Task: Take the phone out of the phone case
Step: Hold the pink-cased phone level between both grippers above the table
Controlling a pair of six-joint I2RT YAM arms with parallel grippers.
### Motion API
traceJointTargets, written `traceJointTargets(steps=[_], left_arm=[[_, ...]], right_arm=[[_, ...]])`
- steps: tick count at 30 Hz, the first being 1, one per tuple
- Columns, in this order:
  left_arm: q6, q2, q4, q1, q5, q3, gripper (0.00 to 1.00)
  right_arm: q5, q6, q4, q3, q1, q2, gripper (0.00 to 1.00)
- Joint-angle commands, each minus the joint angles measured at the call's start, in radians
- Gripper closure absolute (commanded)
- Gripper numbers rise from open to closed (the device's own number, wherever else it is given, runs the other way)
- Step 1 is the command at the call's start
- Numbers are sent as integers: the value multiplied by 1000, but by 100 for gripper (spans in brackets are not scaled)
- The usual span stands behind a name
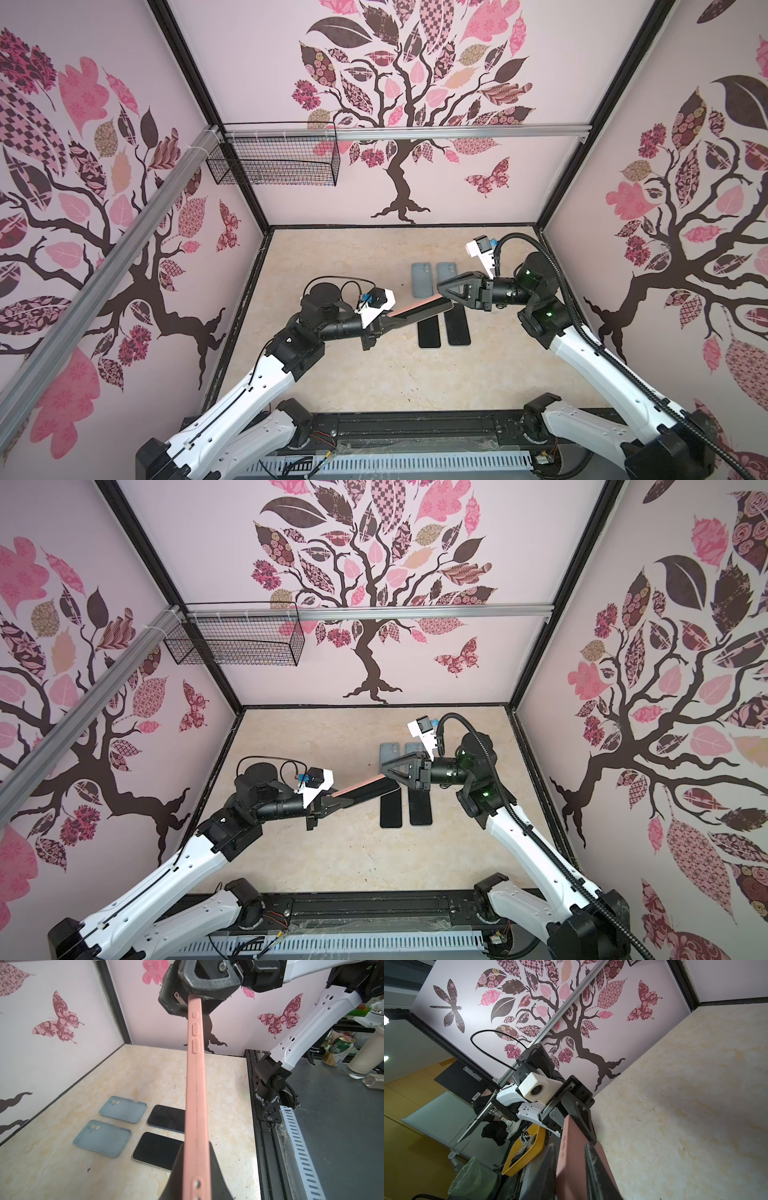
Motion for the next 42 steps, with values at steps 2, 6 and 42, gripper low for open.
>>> traceJointTargets(steps=[2, 6, 42], left_arm=[[-22, -52, 195, -9, 69, 43, 100], [-90, -52, 261, -8, 85, 5, 100], [199, -30, 71, -9, -126, 142, 100]], right_arm=[[61, 31, 32, 1, 6, 2, 51], [50, 16, 109, -9, 6, -43, 32], [-41, -8, -167, 47, 6, 4, 87]])
